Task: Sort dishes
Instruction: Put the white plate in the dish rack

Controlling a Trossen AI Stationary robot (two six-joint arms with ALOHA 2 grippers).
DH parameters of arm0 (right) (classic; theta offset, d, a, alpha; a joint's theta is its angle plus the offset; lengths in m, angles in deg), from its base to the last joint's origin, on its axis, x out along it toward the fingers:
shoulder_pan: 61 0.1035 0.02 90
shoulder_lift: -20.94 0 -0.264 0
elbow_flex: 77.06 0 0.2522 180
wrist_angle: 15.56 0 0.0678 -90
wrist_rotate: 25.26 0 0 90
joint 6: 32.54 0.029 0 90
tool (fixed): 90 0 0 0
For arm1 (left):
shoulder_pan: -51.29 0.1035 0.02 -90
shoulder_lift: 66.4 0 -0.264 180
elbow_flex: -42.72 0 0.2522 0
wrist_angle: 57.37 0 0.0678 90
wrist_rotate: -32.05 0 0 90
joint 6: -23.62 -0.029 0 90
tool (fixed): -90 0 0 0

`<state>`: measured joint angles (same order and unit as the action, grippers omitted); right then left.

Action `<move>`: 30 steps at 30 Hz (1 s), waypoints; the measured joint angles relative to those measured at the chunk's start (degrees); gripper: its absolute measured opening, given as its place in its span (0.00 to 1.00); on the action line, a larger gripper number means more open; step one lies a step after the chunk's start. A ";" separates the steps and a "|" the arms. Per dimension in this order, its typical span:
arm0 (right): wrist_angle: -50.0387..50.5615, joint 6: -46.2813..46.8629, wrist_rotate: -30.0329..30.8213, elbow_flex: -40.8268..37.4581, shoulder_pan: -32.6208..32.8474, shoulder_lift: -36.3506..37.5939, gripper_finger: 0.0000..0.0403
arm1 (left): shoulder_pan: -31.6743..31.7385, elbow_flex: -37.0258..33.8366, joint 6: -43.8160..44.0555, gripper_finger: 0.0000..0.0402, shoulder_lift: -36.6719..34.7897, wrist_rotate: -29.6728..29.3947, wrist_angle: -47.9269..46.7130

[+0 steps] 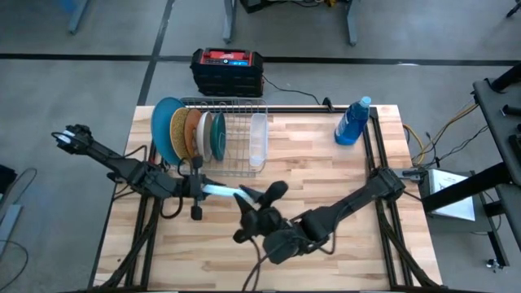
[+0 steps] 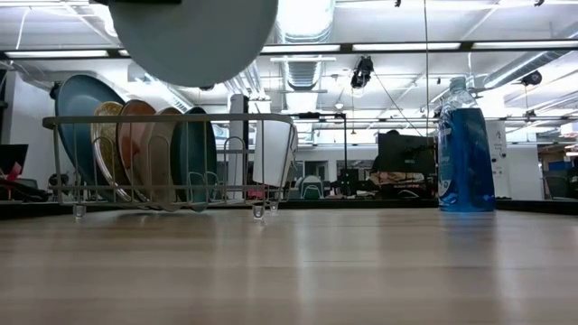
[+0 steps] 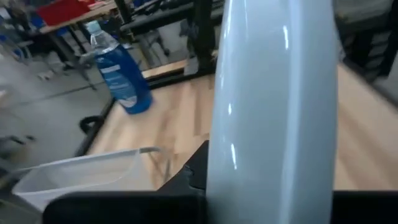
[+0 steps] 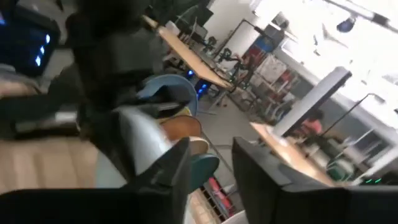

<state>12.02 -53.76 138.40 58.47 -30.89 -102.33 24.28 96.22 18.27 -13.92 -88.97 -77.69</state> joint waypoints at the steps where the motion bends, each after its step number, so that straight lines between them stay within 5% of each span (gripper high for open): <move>1: 1.25 1.89 0.03 0.01 0.24 0.88 0.28 | -0.10 -0.04 -1.43 0.04 0.11 -0.94 -0.27; 5: 11.43 11.82 -4.04 0.15 1.20 4.37 0.41 | -0.45 -0.04 -7.01 0.04 0.04 -5.16 0.42; 10: 26.00 24.73 -25.71 0.15 1.15 7.40 0.53 | -2.55 -0.04 -19.91 0.04 0.06 -7.39 0.86; 16: 34.20 29.90 -25.67 -0.02 1.36 6.50 0.58 | -9.91 -0.04 -51.55 0.04 0.59 -9.71 2.32; 24: 33.86 31.42 -24.73 0.07 4.35 9.68 0.56 | -19.16 -0.08 -91.65 0.04 2.49 -27.55 4.89; 27: 33.94 31.53 -22.59 0.07 4.50 9.91 0.55 | -20.25 -0.13 -96.07 0.04 3.28 -30.47 5.71; 30: 33.88 31.38 -22.47 0.07 4.32 9.98 0.55 | -20.05 -0.15 -89.03 0.04 3.51 -32.95 11.42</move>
<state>45.90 -22.38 115.93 58.54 -26.56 -92.35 4.23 96.07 -70.76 -10.41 -121.92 -66.27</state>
